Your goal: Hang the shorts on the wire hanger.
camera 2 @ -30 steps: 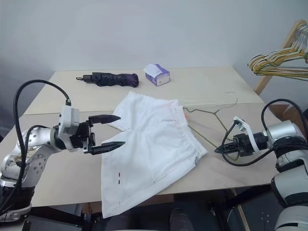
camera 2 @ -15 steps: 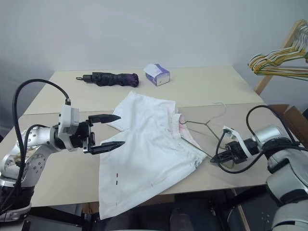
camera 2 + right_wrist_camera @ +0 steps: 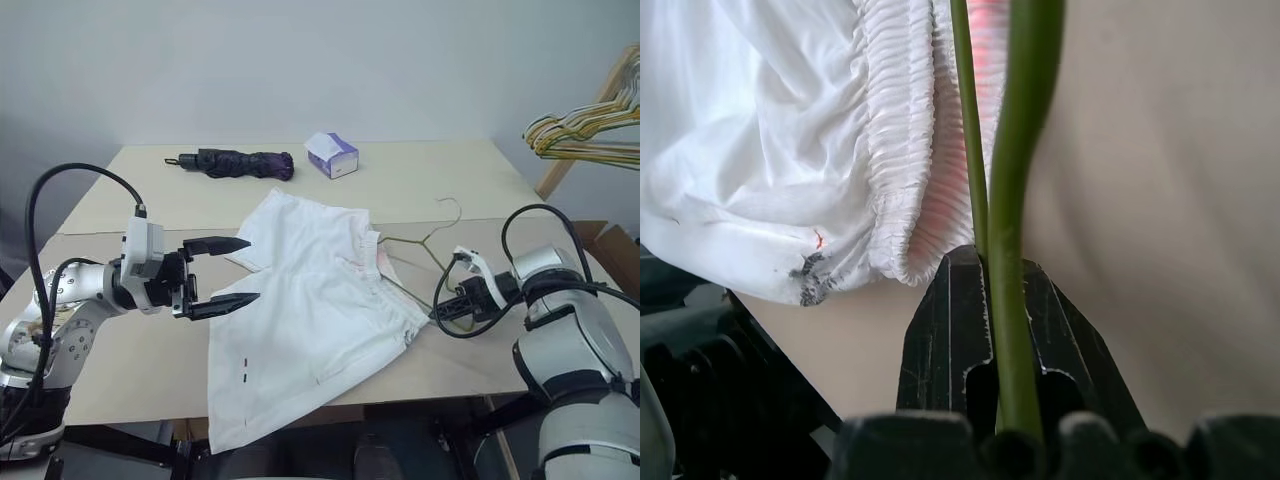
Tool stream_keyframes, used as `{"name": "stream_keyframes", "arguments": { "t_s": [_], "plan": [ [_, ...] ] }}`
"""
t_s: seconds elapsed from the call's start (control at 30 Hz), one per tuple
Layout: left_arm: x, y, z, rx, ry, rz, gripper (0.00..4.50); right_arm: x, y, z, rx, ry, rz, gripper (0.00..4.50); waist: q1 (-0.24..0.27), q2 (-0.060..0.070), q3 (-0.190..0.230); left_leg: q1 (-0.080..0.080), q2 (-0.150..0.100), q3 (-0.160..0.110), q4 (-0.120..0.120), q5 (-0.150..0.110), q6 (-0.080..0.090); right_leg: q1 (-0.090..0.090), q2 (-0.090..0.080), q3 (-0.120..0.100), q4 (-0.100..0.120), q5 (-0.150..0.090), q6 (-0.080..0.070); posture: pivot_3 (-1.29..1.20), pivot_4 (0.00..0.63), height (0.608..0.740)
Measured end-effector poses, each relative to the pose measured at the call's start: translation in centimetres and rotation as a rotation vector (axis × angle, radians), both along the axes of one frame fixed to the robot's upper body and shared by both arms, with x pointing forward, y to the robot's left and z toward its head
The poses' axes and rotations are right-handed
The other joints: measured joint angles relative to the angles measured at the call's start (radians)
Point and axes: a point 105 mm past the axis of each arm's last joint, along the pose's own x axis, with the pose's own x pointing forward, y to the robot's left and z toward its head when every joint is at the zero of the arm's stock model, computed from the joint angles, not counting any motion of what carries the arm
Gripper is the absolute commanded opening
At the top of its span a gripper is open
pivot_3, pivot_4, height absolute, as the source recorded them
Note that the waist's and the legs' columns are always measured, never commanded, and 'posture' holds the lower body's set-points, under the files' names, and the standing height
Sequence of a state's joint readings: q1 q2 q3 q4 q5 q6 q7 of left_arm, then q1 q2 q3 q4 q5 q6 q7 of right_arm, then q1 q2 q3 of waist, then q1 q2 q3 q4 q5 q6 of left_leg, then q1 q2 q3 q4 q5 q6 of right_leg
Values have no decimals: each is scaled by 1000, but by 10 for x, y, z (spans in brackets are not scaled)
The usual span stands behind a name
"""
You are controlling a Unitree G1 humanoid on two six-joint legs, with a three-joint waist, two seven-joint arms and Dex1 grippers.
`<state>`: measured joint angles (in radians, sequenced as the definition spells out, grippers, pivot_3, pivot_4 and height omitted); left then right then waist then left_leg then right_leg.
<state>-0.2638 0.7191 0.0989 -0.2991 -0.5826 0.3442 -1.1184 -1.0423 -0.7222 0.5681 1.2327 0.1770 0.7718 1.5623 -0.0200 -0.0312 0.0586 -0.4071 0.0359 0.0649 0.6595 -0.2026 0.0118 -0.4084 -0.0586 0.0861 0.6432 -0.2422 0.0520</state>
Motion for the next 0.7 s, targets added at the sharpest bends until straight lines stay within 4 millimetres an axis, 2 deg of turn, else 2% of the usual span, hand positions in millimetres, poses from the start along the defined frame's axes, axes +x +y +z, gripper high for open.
{"name": "stream_keyframes", "arguments": {
  "t_s": [0.17,0.33,0.53,0.7],
  "plan": [
    [1,0,0,-3,-1,8,4483,8,9,10,107,-25,-75,0,6,0,0,-1,0,0,0,0,0,0,0,0,0,0,0,104,26,740],
    [-1,0,-3,-2,8,14,4483,14,16,20,152,-60,-70,0,7,0,0,-1,0,0,0,0,0,0,0,-1,0,0,0,106,31,740],
    [-3,-1,-3,-1,3,12,4483,11,18,8,94,-19,-49,0,6,0,0,-1,0,0,0,0,0,-1,0,-1,1,0,0,106,31,740],
    [-3,-1,-3,-1,2,15,4483,18,16,12,107,-80,-84,0,7,0,0,-2,0,-1,0,0,0,-2,0,-1,1,0,-1,83,28,740]
  ]
}}
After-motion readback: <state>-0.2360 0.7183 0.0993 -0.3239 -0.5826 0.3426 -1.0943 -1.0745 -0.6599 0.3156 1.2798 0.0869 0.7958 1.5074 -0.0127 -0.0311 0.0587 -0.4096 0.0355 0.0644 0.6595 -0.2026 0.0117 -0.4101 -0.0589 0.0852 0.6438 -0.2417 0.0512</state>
